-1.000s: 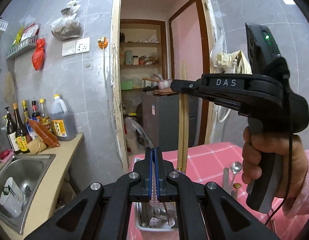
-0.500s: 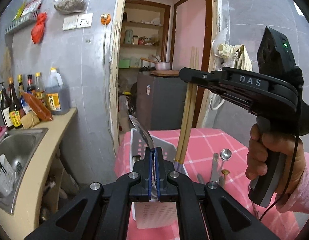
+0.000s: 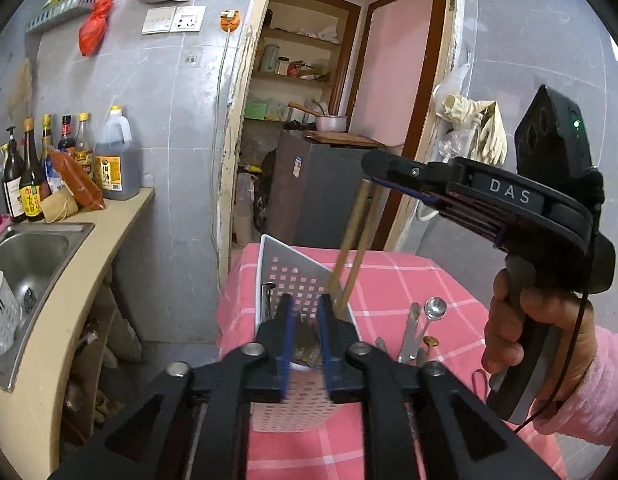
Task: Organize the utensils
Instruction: 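Carry the knife with left into the white holder while right drops the chopsticks in, then move both open tools back over the table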
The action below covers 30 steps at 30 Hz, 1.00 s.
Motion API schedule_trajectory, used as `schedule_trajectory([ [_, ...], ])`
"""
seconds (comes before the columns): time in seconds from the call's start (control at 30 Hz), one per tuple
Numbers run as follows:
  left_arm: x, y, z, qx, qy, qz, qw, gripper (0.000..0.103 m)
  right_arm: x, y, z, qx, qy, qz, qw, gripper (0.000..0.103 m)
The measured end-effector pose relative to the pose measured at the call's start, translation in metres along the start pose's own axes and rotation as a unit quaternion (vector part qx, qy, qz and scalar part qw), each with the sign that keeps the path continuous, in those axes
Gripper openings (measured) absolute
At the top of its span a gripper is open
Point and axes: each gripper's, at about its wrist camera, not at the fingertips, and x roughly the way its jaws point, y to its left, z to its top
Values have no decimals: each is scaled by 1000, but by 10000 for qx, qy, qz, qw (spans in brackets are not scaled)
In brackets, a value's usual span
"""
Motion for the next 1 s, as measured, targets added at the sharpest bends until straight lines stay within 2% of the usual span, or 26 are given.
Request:
schedule_trajectory([
  [0.1,-5,0,1,-113,-86,-3,9999,30,-5,-2,-2,88,-20,-5,10000,29],
  [0.27,-15,-3,6,-246,-260,104,9993,52,-29,-8,-5,238,-214,-244,9992,58],
  [0.33,-19,-7,8,-266,-369,227,9987,74,-40,-11,-6,279,-301,-383,9984,66],
  [0.4,-24,-11,9,-312,-510,328,9977,84,-54,-15,-6,261,-400,-593,9971,77],
  [0.47,-28,-16,11,-315,-626,417,9967,90,-71,-18,-8,210,-541,-828,9949,90],
  [0.57,-33,-26,12,-264,-759,595,9950,99,-96,-24,-9,141,-692,-1158,9908,102],
  [0.63,-36,-33,13,-233,-841,648,9941,102,-111,-26,-11,42,-745,-1400,9873,102],
  [0.8,-40,-56,11,-69,-995,775,9920,103,-146,-31,-20,-171,-790,-1985,9768,102],
  [1.0,-37,-92,3,344,-1015,647,9921,103,-191,-35,-34,-372,-776,-2557,9629,102],
])
